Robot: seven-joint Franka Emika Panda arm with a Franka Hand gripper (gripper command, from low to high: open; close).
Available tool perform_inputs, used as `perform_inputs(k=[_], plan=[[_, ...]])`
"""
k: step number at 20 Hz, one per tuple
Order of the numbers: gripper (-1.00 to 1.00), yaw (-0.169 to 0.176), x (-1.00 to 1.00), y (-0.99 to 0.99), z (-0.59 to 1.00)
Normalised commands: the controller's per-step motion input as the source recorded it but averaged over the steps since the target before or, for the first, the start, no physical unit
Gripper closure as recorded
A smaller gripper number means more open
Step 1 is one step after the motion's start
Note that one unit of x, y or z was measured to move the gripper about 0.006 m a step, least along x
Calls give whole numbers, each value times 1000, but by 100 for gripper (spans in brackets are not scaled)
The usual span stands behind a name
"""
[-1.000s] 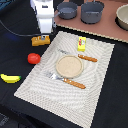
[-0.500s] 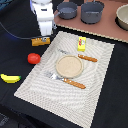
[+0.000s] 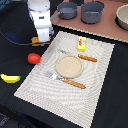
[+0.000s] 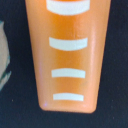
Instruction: Interact with the objects in diverse but meaningful ways.
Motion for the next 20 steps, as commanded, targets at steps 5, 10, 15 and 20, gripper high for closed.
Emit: perform_inputs(k=[5,10,15,20], plan=[[100,38,-489,-4,-371],[100,38,-419,0,-326],[100,37,-346,0,-257],[100,46,-296,0,-57]])
